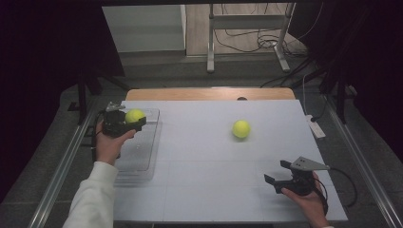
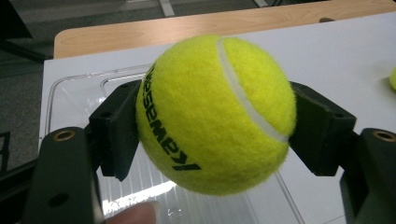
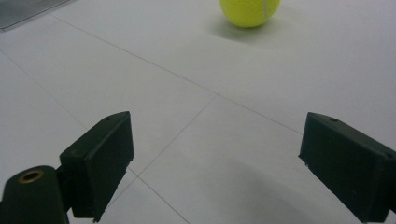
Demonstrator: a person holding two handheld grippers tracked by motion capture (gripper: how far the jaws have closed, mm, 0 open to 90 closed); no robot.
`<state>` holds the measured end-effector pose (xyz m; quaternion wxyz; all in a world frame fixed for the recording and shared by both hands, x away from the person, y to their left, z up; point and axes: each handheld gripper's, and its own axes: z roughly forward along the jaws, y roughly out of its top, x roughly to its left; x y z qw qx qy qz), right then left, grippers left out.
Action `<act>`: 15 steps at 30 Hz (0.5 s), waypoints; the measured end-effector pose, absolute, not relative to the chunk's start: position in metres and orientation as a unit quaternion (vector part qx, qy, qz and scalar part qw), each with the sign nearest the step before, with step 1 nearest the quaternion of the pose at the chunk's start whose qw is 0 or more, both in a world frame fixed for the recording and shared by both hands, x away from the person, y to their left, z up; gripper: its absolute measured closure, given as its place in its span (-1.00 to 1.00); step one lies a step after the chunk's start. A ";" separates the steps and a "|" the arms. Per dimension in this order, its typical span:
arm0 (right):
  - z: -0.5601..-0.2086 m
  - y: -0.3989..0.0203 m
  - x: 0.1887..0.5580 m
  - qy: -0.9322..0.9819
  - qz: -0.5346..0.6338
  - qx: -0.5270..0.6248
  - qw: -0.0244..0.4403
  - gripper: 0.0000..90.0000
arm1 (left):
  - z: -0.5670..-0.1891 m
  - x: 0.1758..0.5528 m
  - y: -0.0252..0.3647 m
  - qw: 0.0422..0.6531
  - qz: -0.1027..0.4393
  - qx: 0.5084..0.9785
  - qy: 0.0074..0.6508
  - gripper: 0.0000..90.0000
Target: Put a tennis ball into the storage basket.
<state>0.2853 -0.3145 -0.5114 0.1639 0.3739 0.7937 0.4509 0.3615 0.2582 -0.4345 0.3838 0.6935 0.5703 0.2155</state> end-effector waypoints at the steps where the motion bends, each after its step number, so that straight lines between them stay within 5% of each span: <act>1: -0.511 -0.315 0.285 0.794 0.451 0.374 0.164 -0.77 | -0.435 0.363 0.259 0.383 0.213 0.693 0.572 -0.42; 15: -0.512 -0.314 0.285 0.795 0.447 0.374 0.166 -0.77 | -0.440 0.374 0.267 0.365 0.210 0.691 0.587 -0.42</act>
